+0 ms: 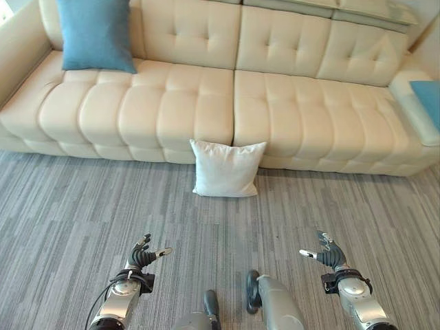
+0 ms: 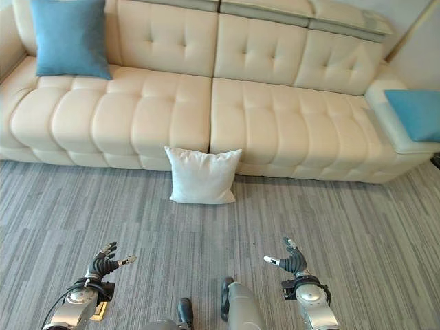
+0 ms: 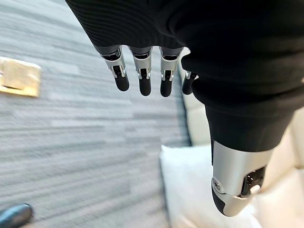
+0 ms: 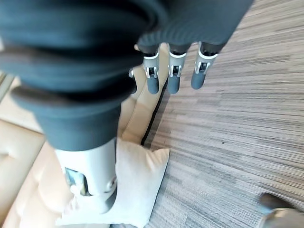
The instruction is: Pick up all the scattered cushions and arrange them neatly on the sofa.
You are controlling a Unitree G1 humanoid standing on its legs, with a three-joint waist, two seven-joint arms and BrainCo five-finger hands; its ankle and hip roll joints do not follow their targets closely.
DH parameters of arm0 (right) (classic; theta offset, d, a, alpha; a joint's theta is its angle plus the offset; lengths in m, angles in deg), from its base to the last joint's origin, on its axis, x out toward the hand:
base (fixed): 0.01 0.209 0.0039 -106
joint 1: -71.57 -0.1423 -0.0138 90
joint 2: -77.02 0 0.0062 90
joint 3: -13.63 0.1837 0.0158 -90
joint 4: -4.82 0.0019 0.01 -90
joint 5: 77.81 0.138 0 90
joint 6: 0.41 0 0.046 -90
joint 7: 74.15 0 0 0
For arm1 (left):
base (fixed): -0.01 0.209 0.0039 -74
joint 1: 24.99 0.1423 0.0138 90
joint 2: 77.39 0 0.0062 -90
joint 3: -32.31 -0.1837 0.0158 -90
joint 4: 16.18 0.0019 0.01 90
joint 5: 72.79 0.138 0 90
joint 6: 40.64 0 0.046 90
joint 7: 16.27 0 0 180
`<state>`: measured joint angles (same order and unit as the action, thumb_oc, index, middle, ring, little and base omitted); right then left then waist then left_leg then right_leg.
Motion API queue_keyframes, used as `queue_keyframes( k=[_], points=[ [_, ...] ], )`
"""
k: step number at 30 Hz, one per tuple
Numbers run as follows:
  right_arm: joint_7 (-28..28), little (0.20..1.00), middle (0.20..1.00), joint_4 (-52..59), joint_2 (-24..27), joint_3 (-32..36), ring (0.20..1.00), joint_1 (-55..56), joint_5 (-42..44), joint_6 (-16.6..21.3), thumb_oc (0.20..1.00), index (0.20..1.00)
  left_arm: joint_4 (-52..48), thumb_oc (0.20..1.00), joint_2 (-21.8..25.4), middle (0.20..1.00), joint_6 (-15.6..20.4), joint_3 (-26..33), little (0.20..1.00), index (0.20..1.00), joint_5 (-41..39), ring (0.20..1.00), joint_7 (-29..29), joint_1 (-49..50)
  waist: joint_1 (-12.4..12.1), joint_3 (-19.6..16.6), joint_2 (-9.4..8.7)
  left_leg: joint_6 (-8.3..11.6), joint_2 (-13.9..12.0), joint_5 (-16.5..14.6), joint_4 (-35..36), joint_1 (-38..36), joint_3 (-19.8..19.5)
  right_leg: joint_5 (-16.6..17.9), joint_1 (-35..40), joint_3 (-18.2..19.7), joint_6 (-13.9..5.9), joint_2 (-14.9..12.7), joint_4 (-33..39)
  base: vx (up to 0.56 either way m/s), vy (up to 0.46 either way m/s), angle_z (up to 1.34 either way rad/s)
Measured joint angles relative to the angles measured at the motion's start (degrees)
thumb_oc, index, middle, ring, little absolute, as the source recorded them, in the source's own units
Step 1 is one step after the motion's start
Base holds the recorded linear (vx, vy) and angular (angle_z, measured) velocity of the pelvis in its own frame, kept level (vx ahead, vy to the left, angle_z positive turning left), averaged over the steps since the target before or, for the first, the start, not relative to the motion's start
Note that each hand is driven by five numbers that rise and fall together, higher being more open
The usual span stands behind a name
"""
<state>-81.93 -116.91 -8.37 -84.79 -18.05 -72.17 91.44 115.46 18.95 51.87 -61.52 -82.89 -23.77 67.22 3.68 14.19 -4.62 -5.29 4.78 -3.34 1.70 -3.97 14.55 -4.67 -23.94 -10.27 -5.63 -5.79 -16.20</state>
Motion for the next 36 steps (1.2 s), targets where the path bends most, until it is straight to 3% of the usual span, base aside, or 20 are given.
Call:
queue_keyframes(
  k=[1, 3, 5, 6, 7, 9, 10, 12, 14, 18, 19, 21, 24, 27, 29, 30, 32, 33, 34, 36],
  points=[
    [-0.1, 1.0, 1.0, -0.6, 0.2, 0.7, 1.0, -0.7, 0.0, 0.0, 1.0, 1.0, 0.0, 1.0, -0.5, 1.0, -0.3, -0.1, 1.0, 1.0, 0.0, 1.0, 0.2, 0.8, 0.4, 0.0, -0.12, 2.01, 0.3, -1.7, 0.1, -1.8, -0.1, 2.9, -0.5, -1.3, 0.03, 0.5, 4.9, 0.51, -0.134, 0.05],
    [0.1, 1.0, 1.0, -2.0, 0.3, 0.7, 1.0, 0.2, 0.0, -0.4, 1.0, 1.0, -0.1, 1.0, -0.7, 1.0, -0.4, -0.5, 1.0, 1.0, 0.0, 1.0, 0.2, 1.4, 0.5, 0.0, -0.04, 2.83, 0.6, -2.6, 0.1, -4.7, -0.5, 5.4, 0.7, -3.6, 2.38, 0.4, 7.5, 0.44, -0.155, 0.18],
    [0.5, 1.0, 1.0, -1.9, 0.3, 1.0, 1.0, 2.6, 0.0, -0.9, 1.0, 1.0, -1.0, 1.0, -1.2, 1.0, -0.3, -0.8, 1.0, 1.0, 0.1, 1.0, 0.6, 1.8, 1.3, -0.3, -0.03, 4.55, 0.5, -4.2, -0.5, -8.1, -3.8, 5.8, 4.3, -2.5, 2.54, 0.5, 7.5, 0.32, -0.158, 0.65],
    [0.7, 1.0, 1.0, -2.2, 0.5, 1.4, 1.0, 4.4, 0.0, -1.2, 1.0, 1.0, -1.2, 1.0, -1.7, 1.0, -0.2, -0.9, 1.0, 1.0, 0.1, 1.0, 0.7, 1.6, 1.6, -0.7, -0.34, 5.19, 0.5, -5.6, -1.8, -9.5, -4.9, 11.0, 6.4, -1.2, 5.01, 0.7, 8.4, 0.46, -0.311, 0.76],
    [0.9, 1.0, 1.0, -3.8, 0.5, 2.0, 1.0, 4.2, 0.0, -1.1, 1.0, 1.0, -0.9, 1.0, -2.4, 1.0, 0.1, -0.7, 1.0, 1.0, 0.1, 1.0, 0.7, 1.5, 1.4, -0.3, 0.51, 7.15, -1.2, -7.9, -7.0, -8.8, -4.9, 11.3, 7.7, -1.8, 6.65, 1.5, 7.5, 0.45, -0.312, 0.38],
    [1.0, 1.0, 1.0, -3.7, 0.7, 2.4, 1.0, 4.2, 0.0, -1.1, 1.0, 1.0, -0.9, 1.0, -3.0, 1.0, 0.0, -1.0, 1.0, 1.0, 0.1, 1.0, 1.0, 1.8, 1.1, -0.6, 0.91, 7.58, -3.7, -8.5, -22.3, -2.6, -4.4, 10.3, 10.7, -1.6, 8.44, 2.9, 9.4, 0.23, -0.178, -0.02],
    [0.9, 1.0, 1.0, -3.2, 1.5, 2.4, 1.0, 3.8, 0.0, -1.1, 1.0, 1.0, -0.9, 1.0, -3.4, 1.0, 0.0, -1.1, 1.0, 1.0, 0.0, 1.0, 1.2, 2.5, 0.6, -0.8, 1.28, 8.09, -4.9, -8.0, -29.0, -0.2, -4.7, 10.9, 12.2, -1.3, 10.52, 4.0, 10.3, 0.27, -0.179, -0.47],
    [0.8, 1.0, 1.0, -1.9, 3.4, 2.5, 1.0, 2.8, 0.0, -1.1, 1.0, 1.0, -0.8, 1.0, -4.1, 1.0, -0.1, -1.1, 1.0, 1.0, 0.0, 1.0, 1.5, 3.8, 0.4, -1.9, 3.51, 8.96, -8.8, -8.1, -39.7, 4.1, -5.1, 8.9, 14.1, -0.1, 13.6, 7.3, 11.0, 0.27, -0.103, -0.48],
    [0.4, 1.0, 1.0, -1.5, 3.9, 2.8, 1.0, 1.7, 0.0, -1.0, 1.0, 1.0, -0.9, 1.0, -3.8, 1.0, -0.1, -1.0, 1.0, 1.0, 0.0, 1.0, 1.8, 2.6, 0.3, -1.6, 2.63, 8.91, -10.0, -8.2, -40.1, 7.2, -4.5, 9.3, 16.1, 0.9, 13.35, 8.0, 12.3, 0.26, -0.024, -0.2],
    [0.3, 1.0, 1.0, -1.5, 4.4, 2.6, 1.0, 1.6, 0.0, -1.1, 1.0, 1.0, -2.1, 1.0, -3.8, 1.0, 0.1, -2.7, 1.0, 1.0, 0.1, 1.0, 2.3, 1.2, 0.9, -1.0, 1.48, 9.12, -9.5, -8.1, -24.9, 11.0, -4.2, 8.6, 21.6, 0.7, 12.45, 7.7, 16.3, 0.27, 0.033, -0.02],
    [0.3, 1.0, 1.0, -1.6, 4.4, 2.4, 1.0, 1.4, 0.0, -1.1, 1.0, 1.0, -2.7, 1.0, -3.8, 1.0, 0.2, -2.9, 1.0, 1.0, 0.1, 1.0, 2.6, 1.2, 0.7, -0.9, 1.43, 9.54, -9.2, -7.2, -19.2, 13.4, -4.2, 7.5, 22.9, 0.9, 10.96, 7.8, 18.3, 0.25, 0.029, 0.03],
    [-0.1, 1.0, 1.0, -2.4, 4.2, 2.4, 1.0, 1.5, 0.0, -1.2, 1.0, 1.0, -2.5, 1.0, -4.0, 1.0, 0.4, -2.8, 1.0, 1.0, 0.1, 1.0, 2.6, 1.0, 0.3, -0.7, 1.01, 9.83, -8.7, -1.7, -8.9, 15.3, -4.5, 8.3, 24.4, 0.7, 9.99, 8.0, 20.8, 0.31, 0.059, -0.11],
    [-0.7, 1.0, 1.0, -4.0, 4.0, 2.2, 1.0, 0.7, 0.0, -1.3, 1.0, 1.0, -1.8, 1.0, -4.2, 1.0, 0.1, -2.7, 1.0, 1.0, 0.1, 1.0, 2.5, 2.3, -1.3, -0.3, 2.06, 10.56, -9.2, 4.6, -6.0, 18.0, -4.8, 6.6, 26.6, 2.4, 10.06, 9.8, 20.9, 0.33, 0.131, -0.31],
    [-0.6, 1.0, 1.0, -3.9, 3.9, 2.4, 1.0, 0.9, -0.2, -1.4, 1.0, 1.0, -1.5, 1.0, -4.2, 1.0, -0.4, -2.2, 1.0, 1.0, 0.1, 1.0, 2.5, 4.0, -2.8, -0.2, 2.86, 8.79, -8.1, 6.7, -4.9, 17.0, -5.4, 5.1, 28.7, 5.7, 9.07, 10.8, 20.9, 0.31, 0.202, -0.6],
    [-0.2, 1.0, 1.0, -3.9, 3.7, 2.3, 1.0, 1.1, -1.2, -1.6, 1.0, 1.0, -0.3, 1.0, -4.2, 1.0, -0.7, -2.0, 1.0, 1.0, 0.0, 1.0, 2.5, 4.3, -2.8, -0.4, 3.42, 5.66, -6.8, 8.9, -3.7, 14.8, -5.9, 4.2, 29.8, 7.3, 8.96, 10.8, 20.0, 0.27, 0.226, -0.39],
    [-0.1, 1.0, 1.0, -3.9, 3.5, 2.2, 1.0, 1.0, -1.2, -1.9, 1.0, 1.0, -0.3, 1.0, -4.2, 1.0, -0.7, -1.6, 1.0, 1.0, 0.0, 1.0, 2.5, 4.3, -3.0, -0.2, 3.24, 4.67, -6.6, 9.4, -2.8, 14.0, -5.6, 2.9, 29.3, 7.8, 8.36, 10.4, 18.1, 0.18, 0.16, -0.47],
    [0.2, 1.0, 1.0, -3.5, 3.1, 2.2, 1.0, 1.0, -1.3, -2.1, 1.0, 1.0, -0.5, 1.0, -3.9, 1.0, -0.8, -0.2, 1.0, 1.0, 0.0, 1.0, 2.3, 3.9, -2.8, 0.0, 3.17, 1.09, -6.2, 10.7, -1.1, 11.5, -3.4, -2.2, 25.0, 8.1, 4.63, 9.1, 6.7, 0.15, 0.139, -0.42],
    [0.4, 1.0, 1.0, -3.2, 3.1, 2.1, 1.0, 0.9, -1.6, -2.1, 1.0, 1.0, -0.7, 1.0, -3.3, 1.0, -0.7, -0.1, 1.0, 1.0, 0.0, 1.0, 1.9, 3.0, -2.8, 0.1, 3.08, -0.12, -5.7, 9.3, -1.1, 10.7, -2.9, -3.9, 21.8, 8.2, 2.78, 8.2, -0.8, 0.11, 0.098, -0.27],
    [0.4, 1.0, 1.0, -2.9, 3.0, 2.1, 1.0, 0.8, -1.9, -2.2, 1.0, 1.0, -0.6, 1.0, -2.9, 1.0, -0.7, -0.1, 1.0, 1.0, 0.0, 1.0, 1.7, 2.4, -2.8, 0.2, 3.2, -0.01, -5.6, 9.4, -1.1, 10.3, -2.7, -5.3, 19.3, 7.8, 2.18, 7.6, -5.9, 0.09, 0.044, -0.19],
    [0.5, 1.0, 1.0, -1.0, 3.0, 1.7, 1.0, 0.5, -2.3, -2.1, 1.0, 1.0, -1.4, 1.0, -1.8, 1.0, -0.3, 0.1, 1.0, 1.0, 0.0, 1.0, 0.6, 1.1, -2.7, 0.3, 3.09, -0.95, -4.3, 7.6, -1.2, 9.4, -1.2, -8.7, 13.3, 5.6, 1.77, 2.7, -14.0, 0.17, 0.027, -0.24]
  ],
)
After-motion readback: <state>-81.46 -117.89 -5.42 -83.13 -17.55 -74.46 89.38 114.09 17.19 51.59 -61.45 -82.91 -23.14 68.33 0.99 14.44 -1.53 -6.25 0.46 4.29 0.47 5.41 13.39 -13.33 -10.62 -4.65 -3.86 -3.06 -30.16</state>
